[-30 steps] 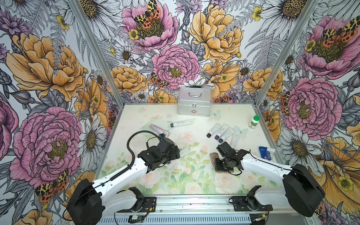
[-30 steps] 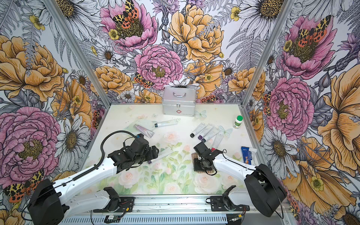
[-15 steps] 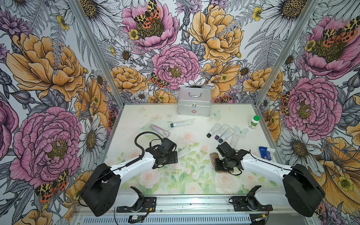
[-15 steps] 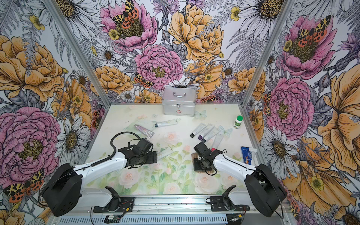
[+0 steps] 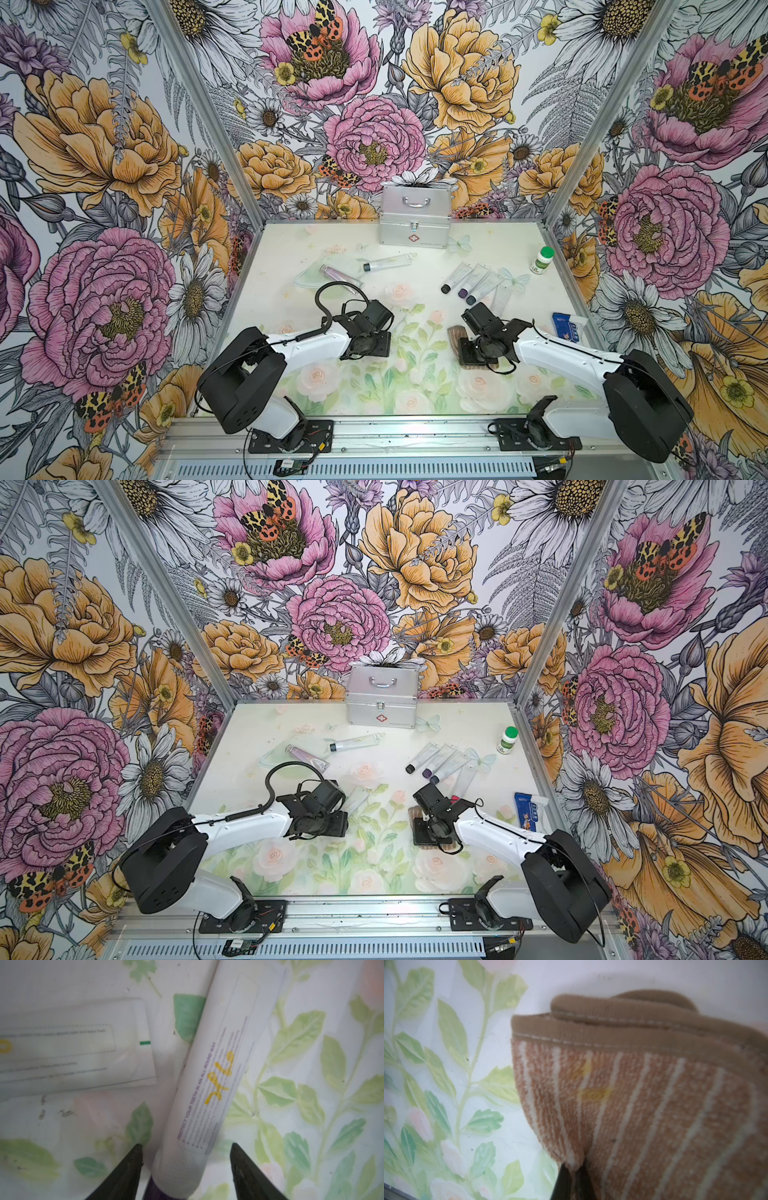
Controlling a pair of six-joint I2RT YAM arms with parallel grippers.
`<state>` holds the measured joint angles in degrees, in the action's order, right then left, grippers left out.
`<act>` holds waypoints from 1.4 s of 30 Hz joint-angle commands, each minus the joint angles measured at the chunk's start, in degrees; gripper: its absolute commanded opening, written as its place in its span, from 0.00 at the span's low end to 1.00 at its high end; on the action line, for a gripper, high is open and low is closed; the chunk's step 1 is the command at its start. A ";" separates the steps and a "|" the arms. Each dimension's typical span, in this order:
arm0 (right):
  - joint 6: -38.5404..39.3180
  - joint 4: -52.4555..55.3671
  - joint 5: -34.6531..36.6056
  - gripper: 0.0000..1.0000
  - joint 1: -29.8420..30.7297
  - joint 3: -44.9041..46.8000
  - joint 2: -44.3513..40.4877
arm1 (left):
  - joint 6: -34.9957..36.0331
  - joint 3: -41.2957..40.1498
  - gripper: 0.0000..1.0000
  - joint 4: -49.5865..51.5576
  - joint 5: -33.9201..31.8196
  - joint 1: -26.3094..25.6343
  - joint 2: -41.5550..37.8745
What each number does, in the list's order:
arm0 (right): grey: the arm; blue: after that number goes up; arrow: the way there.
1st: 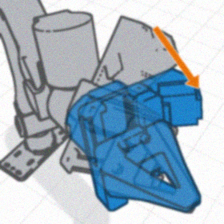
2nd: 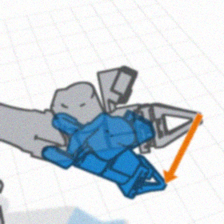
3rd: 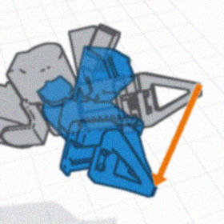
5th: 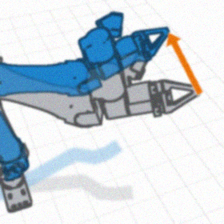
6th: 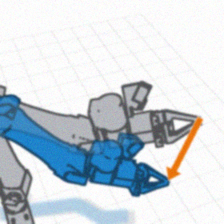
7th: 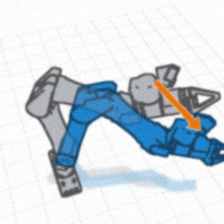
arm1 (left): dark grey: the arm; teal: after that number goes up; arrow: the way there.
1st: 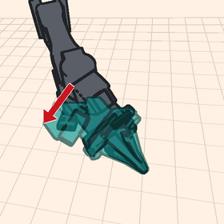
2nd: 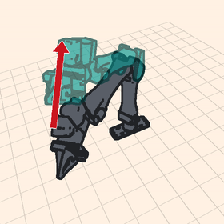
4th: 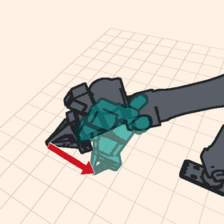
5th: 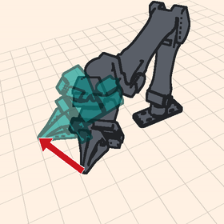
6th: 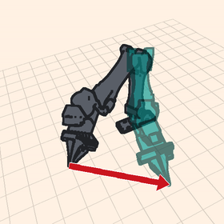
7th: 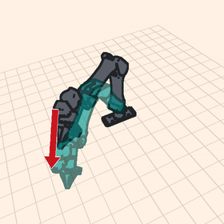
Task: Wipe the surface of the toothpaste tube
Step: Move the toothpaste to the center of the board.
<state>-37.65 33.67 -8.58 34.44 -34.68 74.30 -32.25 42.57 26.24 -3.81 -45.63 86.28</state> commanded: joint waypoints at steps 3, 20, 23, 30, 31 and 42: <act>0.47 0.51 1.09 0.00 -0.41 -1.36 -0.78 | 2.17 2.31 0.43 -3.65 0.21 -2.11 3.61; 2.84 1.55 0.28 0.00 -3.71 -4.06 0.99 | 12.19 8.27 0.38 -14.49 9.75 -7.98 16.98; 3.28 1.75 0.08 0.00 -4.07 -4.76 1.54 | 11.10 6.05 0.50 -16.58 9.42 -7.86 14.81; 4.11 2.42 -0.21 0.00 -4.88 -6.09 2.36 | 12.31 4.55 0.62 -16.57 9.98 -8.18 12.27; 4.07 2.43 -0.21 0.00 -4.86 -6.19 2.34 | 12.60 4.46 0.60 -16.57 10.13 -8.23 12.25; 4.32 2.41 -0.04 0.00 -5.21 -5.93 2.47 | 12.70 1.61 0.44 -17.09 9.17 -8.17 10.18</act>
<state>-34.37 35.83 -8.78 29.54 -39.29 75.99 -19.92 46.59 5.63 4.58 -53.41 97.08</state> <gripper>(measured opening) 0.067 0.442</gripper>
